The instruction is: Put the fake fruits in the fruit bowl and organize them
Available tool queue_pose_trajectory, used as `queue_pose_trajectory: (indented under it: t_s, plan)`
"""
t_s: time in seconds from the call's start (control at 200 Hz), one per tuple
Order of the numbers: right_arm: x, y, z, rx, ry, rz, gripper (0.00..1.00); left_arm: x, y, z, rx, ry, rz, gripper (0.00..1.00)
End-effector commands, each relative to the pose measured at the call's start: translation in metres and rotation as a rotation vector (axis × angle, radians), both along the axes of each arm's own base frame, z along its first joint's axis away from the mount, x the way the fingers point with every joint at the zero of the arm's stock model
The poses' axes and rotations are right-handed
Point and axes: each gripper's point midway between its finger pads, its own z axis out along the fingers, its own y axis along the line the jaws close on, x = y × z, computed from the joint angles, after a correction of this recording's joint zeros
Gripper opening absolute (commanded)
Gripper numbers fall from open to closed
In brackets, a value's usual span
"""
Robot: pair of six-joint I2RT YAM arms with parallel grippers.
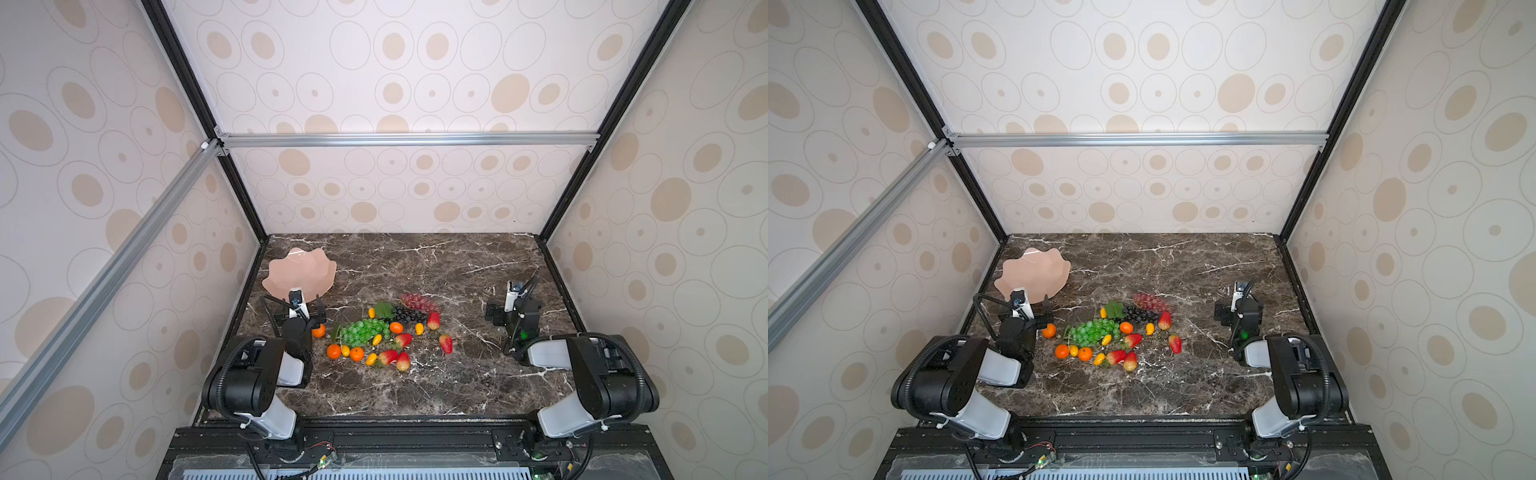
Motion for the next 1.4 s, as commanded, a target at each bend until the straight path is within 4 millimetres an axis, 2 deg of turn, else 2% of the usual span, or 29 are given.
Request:
queue_pose_trajectory:
  t_s: [0.0, 1.0, 1.185, 1.305, 1.395]
  plan:
    - [0.005, 0.003, 0.006, -0.002, -0.019, 0.01, 1.0, 0.002, 0.002, 0.008, 0.006, -0.028, 0.003, 0.98]
    - [0.004, 0.002, 0.006, -0.004, -0.019, 0.01, 1.0, 0.001, 0.004, 0.009, 0.007, -0.033, 0.008, 0.98]
    - [0.0, 0.012, 0.016, -0.026, -0.036, 0.057, 1.0, -0.017, 0.001, 0.035, 0.055, -0.087, 0.083, 0.98]
    - [-0.003, 0.011, 0.035, -0.043, -0.037, 0.035, 1.0, -0.021, 0.005, 0.052, 0.07, -0.079, 0.191, 0.98]
    - [-0.006, 0.015, 0.052, -0.047, -0.014, 0.025, 1.0, -0.019, 0.008, 0.061, 0.0, -0.068, 0.269, 0.98]
